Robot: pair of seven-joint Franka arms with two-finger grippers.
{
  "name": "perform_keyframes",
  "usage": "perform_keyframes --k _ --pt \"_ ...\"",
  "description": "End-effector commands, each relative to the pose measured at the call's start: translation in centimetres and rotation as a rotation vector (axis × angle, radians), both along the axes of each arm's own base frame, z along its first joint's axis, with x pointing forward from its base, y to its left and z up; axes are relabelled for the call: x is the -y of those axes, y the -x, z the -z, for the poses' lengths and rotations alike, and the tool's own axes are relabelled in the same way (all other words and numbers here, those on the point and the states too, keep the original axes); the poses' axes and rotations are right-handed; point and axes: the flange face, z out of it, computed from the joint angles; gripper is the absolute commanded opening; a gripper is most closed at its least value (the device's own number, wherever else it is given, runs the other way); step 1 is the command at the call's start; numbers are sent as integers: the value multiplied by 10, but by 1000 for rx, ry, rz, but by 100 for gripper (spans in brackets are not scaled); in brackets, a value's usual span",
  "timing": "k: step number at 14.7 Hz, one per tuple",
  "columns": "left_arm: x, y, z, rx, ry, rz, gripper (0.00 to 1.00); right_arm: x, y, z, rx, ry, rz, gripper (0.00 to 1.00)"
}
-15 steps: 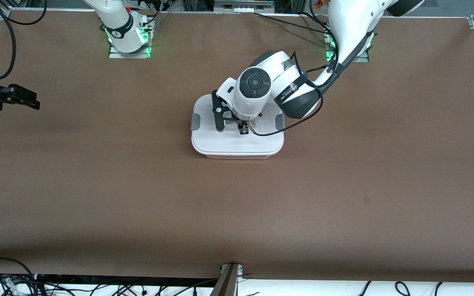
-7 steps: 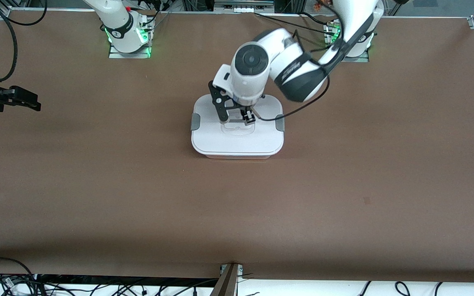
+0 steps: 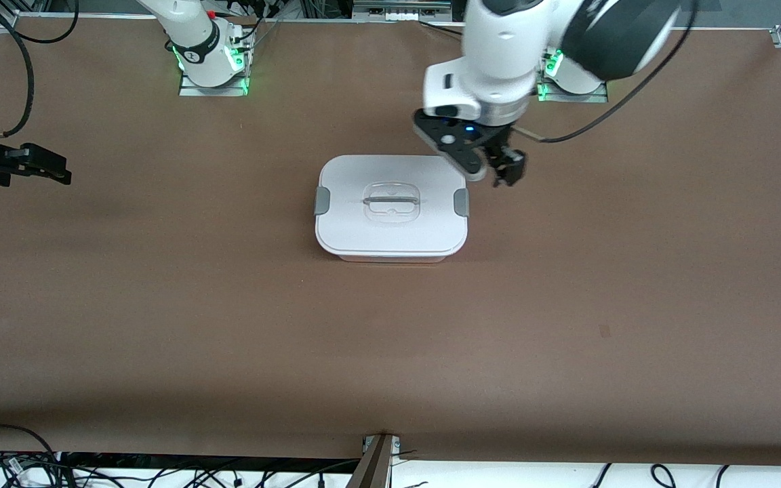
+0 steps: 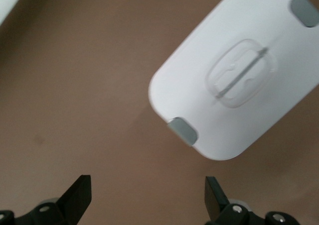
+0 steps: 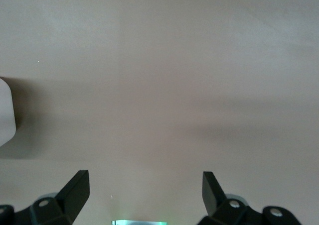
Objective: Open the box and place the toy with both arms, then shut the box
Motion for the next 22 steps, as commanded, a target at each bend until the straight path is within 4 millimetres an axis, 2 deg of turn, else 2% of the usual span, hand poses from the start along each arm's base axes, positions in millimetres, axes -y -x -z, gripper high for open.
perform_keyframes --k 1,3,4,6,8,10,12,14,18,20,22 --pt "-77 -15 -28 29 -49 -209 100 -4 -1 -2 7 -17 -2 100" --pt "-121 -11 -61 97 -48 -398 100 -4 -1 -2 7 -19 -2 100" --pt "-137 -9 -69 107 -37 -451 100 -6 -1 -2 7 -18 -5 100" --pt "-193 -2 -90 125 29 -583 100 -10 -1 -2 7 -18 -11 100" --pt "-251 -1 -88 98 63 -687 100 -14 -1 -2 7 -17 -13 100" --pt "-291 4 -69 35 93 -770 100 -14 -1 -2 6 -19 -12 100" --pt "-317 -2 -44 40 98 -816 100 -12 -1 -2 7 -19 -10 100" --pt "-323 -1 -26 88 118 -822 100 -12 -1 -2 6 -17 -9 100" --pt "-312 -9 -12 62 105 -800 100 -13 -1 -2 7 -17 -11 100" --pt "-312 -22 -17 70 111 -748 100 -12 -1 -2 7 -19 -9 100" --pt "-311 -22 -19 75 110 -741 100 -18 -1 -2 7 -19 -20 100"
